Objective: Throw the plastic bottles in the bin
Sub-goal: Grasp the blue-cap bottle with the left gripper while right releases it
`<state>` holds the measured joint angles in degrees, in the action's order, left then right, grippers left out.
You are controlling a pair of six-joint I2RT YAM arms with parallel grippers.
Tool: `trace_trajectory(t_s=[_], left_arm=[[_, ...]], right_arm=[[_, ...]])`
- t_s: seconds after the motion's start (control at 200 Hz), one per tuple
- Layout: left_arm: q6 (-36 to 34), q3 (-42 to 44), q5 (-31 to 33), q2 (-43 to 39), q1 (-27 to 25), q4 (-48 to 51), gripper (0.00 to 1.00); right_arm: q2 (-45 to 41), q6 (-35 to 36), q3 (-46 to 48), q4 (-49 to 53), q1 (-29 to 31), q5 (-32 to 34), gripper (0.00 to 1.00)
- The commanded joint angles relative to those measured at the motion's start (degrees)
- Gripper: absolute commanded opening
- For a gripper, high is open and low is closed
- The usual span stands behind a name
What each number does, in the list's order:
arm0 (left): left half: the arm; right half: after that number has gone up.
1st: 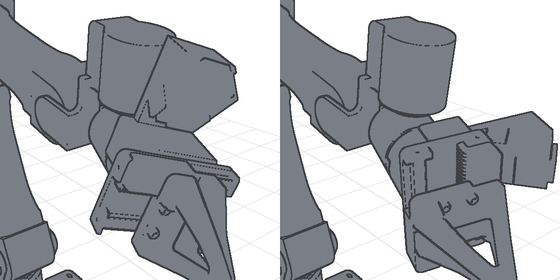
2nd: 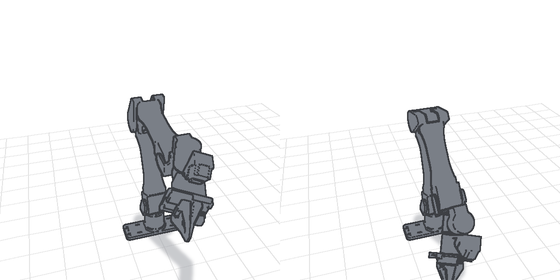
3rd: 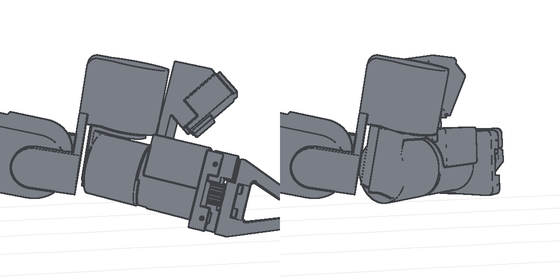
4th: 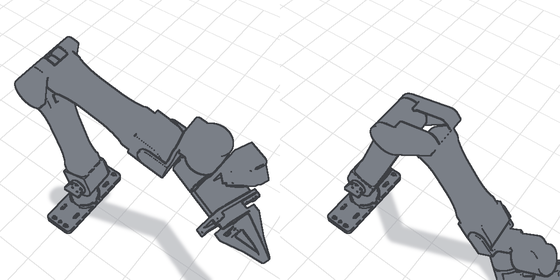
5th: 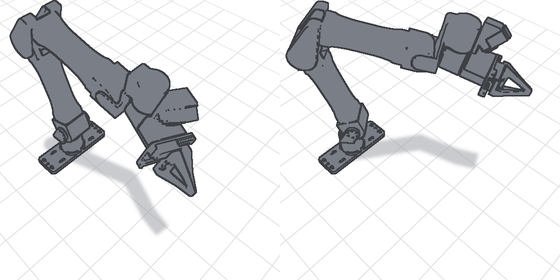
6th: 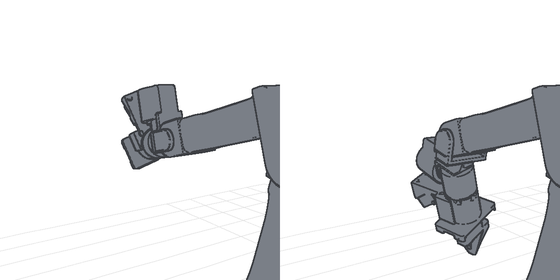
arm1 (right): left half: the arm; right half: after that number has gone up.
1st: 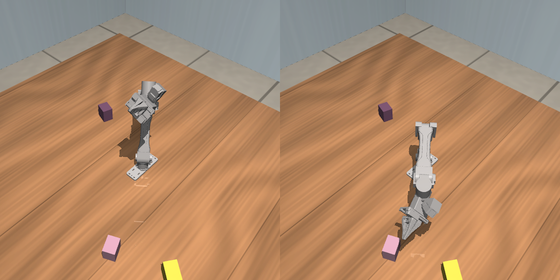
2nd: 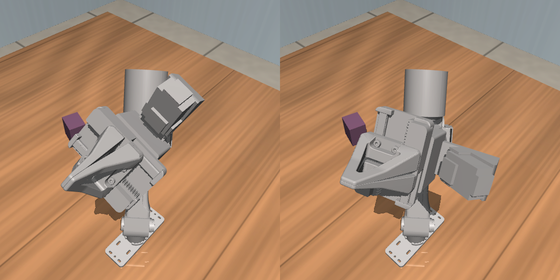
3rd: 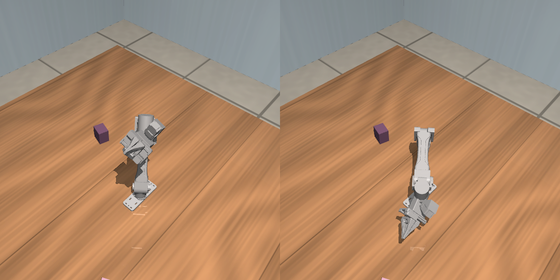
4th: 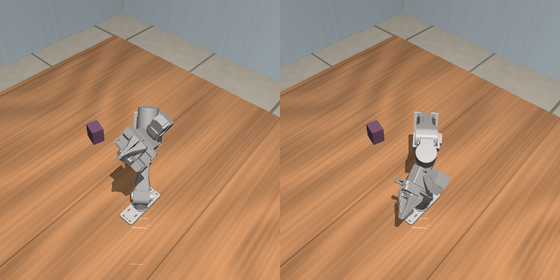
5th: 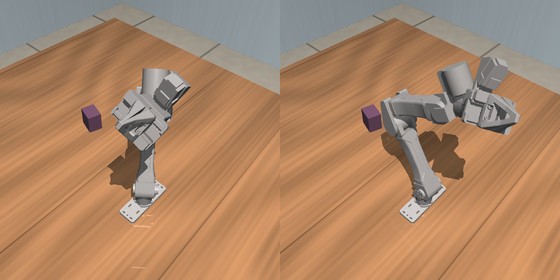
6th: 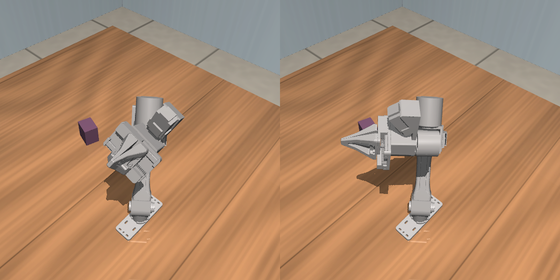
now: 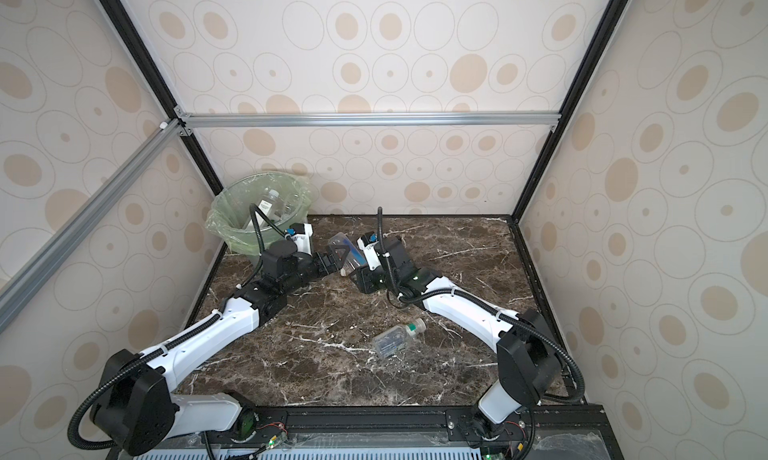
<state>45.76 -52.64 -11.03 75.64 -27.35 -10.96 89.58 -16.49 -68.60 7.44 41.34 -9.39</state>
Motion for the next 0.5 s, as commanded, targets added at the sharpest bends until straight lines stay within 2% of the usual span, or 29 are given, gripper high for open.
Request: trace_trajectory(t_s=[0.0, 0.065, 0.155, 0.26, 0.325, 0.495], left_arm=[[1.1, -4.0, 0.1, 1.7, 0.4, -3.8, 0.86], [1.1, -4.6, -0.1, 2.5, 0.4, -4.6, 0.80], [1.3, -5.5, -0.3, 3.6, 0.4, -4.8, 0.79], [1.2, -6.3, -0.7, 4.1, 0.4, -4.8, 0.64], [0.5, -7.1, -0.5, 4.2, 0.4, -4.7, 0.56], [-7.4, -16.0, 3.0, 4.2, 1.7, 4.9, 0.50]], right_arm=[[-1.8, -1.0, -1.8, -1.6, 0.8, -1.5, 0.44], [-1.8, -1.1, -2.1, -1.8, 1.0, -1.9, 0.44], [-2.2, -1.4, -2.0, -2.7, 1.0, -2.3, 0.44], [-2.1, -1.7, -2.5, -3.2, 1.0, -2.1, 0.46], [-1.8, -1.6, -3.2, -3.0, 1.1, -2.2, 0.53], [-3.3, -0.3, -4.2, -2.3, 1.0, -0.2, 0.76]])
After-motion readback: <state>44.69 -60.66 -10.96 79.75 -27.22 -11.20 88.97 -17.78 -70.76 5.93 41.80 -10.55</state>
